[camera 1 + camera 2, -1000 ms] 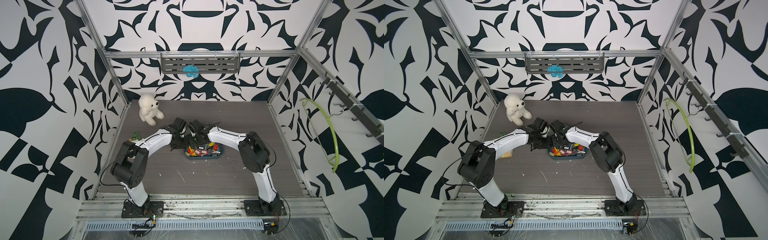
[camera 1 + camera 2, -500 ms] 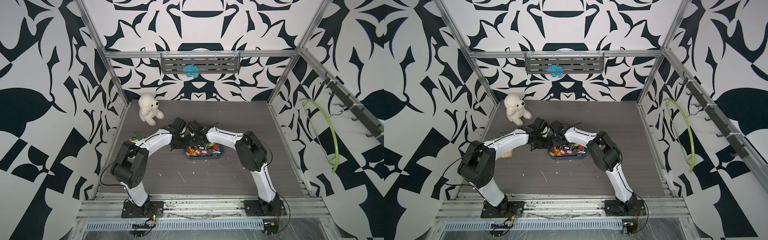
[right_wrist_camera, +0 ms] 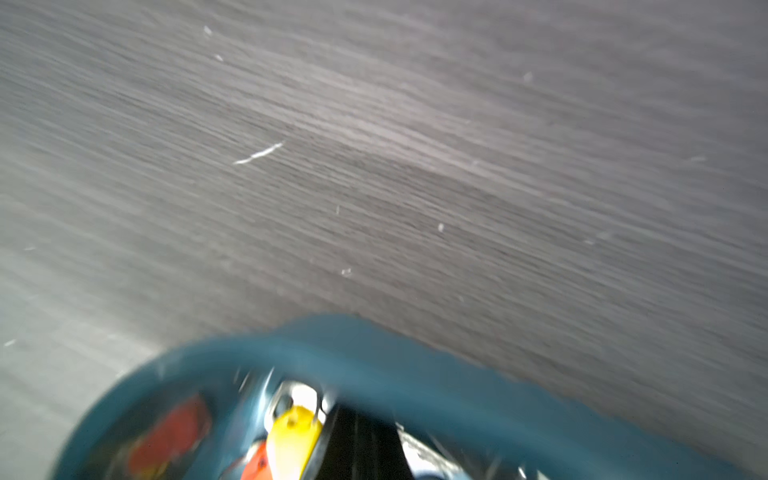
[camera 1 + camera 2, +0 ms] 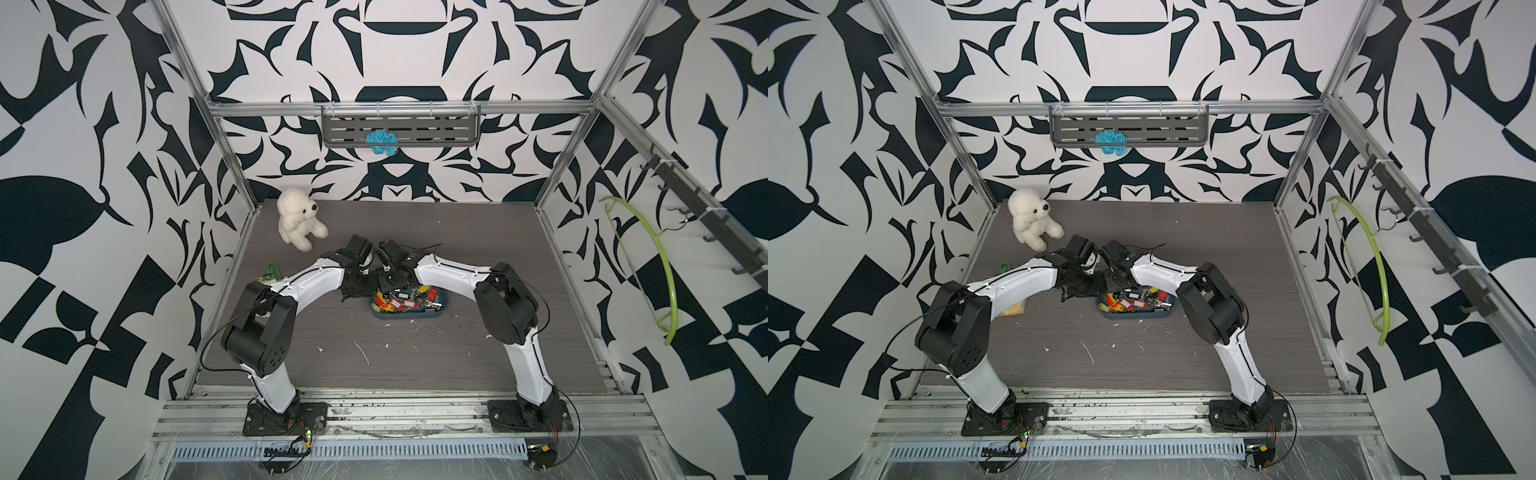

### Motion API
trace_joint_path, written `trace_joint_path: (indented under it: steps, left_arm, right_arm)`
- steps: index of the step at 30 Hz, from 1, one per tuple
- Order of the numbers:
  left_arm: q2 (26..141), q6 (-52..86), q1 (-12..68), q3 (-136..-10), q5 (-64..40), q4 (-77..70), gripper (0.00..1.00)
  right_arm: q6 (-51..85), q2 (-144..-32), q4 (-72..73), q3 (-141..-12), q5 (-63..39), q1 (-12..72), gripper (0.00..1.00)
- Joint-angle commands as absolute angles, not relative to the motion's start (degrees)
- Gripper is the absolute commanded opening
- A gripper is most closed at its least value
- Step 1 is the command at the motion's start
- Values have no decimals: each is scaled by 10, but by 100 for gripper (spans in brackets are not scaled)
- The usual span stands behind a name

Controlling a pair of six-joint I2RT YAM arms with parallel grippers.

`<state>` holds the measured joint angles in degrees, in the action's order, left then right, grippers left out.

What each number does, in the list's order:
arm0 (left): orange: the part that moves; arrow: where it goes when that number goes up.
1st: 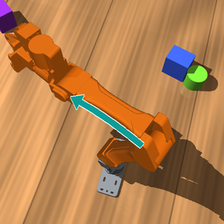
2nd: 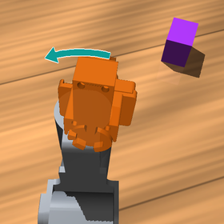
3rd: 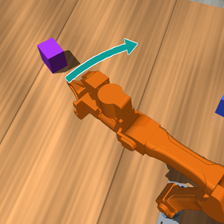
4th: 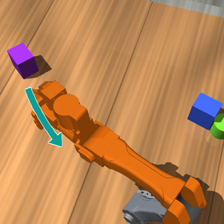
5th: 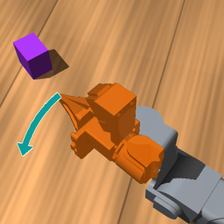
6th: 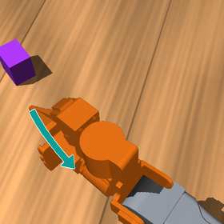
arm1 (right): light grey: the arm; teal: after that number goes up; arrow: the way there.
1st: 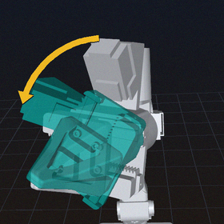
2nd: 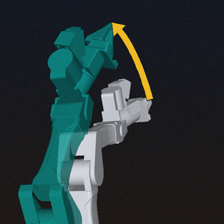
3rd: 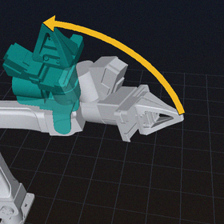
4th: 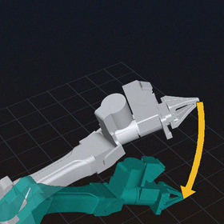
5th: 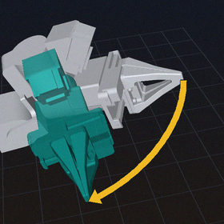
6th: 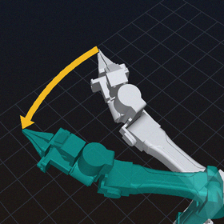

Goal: Take the keys out of the storage box
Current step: Pick up the key from the storage box, then place the key at the center of the board.

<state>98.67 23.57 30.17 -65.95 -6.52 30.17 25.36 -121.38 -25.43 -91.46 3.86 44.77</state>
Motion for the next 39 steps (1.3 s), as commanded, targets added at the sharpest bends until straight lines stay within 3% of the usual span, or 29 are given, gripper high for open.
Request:
trace_joint_path:
  steps: [1, 24, 39]
  left_arm:
    - [977, 229, 303, -644, -76, 295, 27]
    - [984, 238, 303, -641, -77, 282, 27]
    - [991, 247, 303, -643, -65, 278, 25]
  right_arm:
    - [260, -1153, -250, -912, 53, 450, 0]
    - [303, -925, -298, -804, 63, 450, 0]
    - [407, -671, -531, -650, 187, 450, 0]
